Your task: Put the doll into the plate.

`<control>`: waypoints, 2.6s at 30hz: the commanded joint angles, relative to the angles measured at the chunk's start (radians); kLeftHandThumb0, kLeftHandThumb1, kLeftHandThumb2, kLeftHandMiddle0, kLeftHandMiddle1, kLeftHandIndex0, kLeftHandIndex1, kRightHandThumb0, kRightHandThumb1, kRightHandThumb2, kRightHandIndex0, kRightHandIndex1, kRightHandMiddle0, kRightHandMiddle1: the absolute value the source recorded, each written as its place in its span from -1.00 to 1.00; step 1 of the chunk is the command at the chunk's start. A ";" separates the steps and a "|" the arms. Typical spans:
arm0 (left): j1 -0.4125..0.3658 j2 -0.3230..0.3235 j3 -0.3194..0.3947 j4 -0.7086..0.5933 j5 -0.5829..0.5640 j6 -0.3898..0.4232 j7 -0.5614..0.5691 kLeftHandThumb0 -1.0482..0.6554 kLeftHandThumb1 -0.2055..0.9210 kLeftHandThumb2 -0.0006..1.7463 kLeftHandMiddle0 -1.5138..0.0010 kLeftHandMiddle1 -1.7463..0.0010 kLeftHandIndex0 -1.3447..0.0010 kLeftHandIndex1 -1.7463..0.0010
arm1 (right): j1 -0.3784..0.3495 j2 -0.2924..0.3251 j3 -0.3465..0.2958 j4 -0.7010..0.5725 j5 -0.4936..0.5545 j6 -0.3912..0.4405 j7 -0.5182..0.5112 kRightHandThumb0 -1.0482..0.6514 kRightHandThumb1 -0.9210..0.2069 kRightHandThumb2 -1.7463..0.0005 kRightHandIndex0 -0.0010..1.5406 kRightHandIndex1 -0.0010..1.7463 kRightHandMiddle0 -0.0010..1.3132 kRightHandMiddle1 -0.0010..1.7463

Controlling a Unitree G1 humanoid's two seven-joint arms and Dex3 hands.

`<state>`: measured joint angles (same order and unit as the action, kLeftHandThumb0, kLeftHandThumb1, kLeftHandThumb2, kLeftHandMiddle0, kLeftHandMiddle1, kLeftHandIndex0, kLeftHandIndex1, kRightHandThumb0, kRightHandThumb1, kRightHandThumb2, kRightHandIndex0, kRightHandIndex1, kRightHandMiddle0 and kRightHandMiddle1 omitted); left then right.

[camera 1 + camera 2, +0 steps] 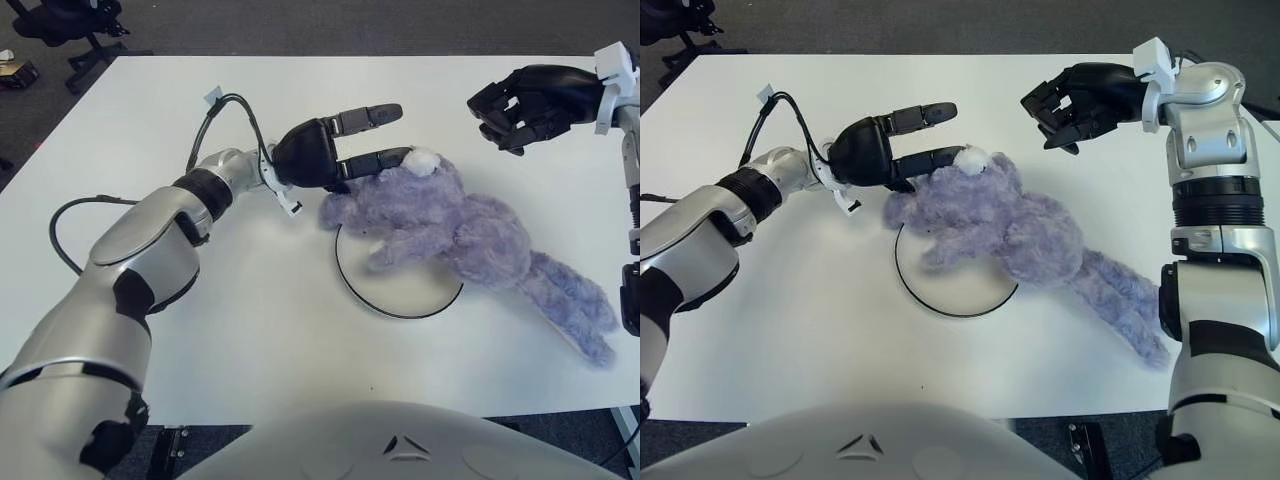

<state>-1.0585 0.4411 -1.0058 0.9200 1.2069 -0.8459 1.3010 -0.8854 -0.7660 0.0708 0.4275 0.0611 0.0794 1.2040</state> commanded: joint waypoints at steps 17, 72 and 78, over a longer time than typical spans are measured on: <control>0.062 0.032 0.165 -0.068 -0.178 -0.231 -0.363 0.02 0.98 -0.99 0.46 0.98 0.39 0.96 | 0.018 -0.022 0.002 -0.003 -0.012 -0.011 -0.020 -0.02 -0.89 0.99 0.25 1.00 0.31 1.00; 0.183 -0.097 0.244 0.005 -0.243 -0.155 -0.733 -0.21 0.58 -0.08 0.00 -1.00 0.47 -0.98 | 0.070 -0.052 -0.030 -0.022 0.009 -0.002 -0.056 -0.06 -0.90 0.99 0.29 1.00 0.32 1.00; 0.199 -0.099 0.266 -0.012 -0.277 -0.149 -0.811 -0.21 0.57 -0.05 0.00 -1.00 0.48 -1.00 | 0.074 -0.053 -0.033 -0.026 0.010 -0.001 -0.056 -0.06 -0.91 0.99 0.29 1.00 0.33 1.00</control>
<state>-0.8714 0.3441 -0.7540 0.9154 0.9506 -0.9993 0.5243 -0.8216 -0.8048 0.0495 0.4152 0.0651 0.0781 1.1523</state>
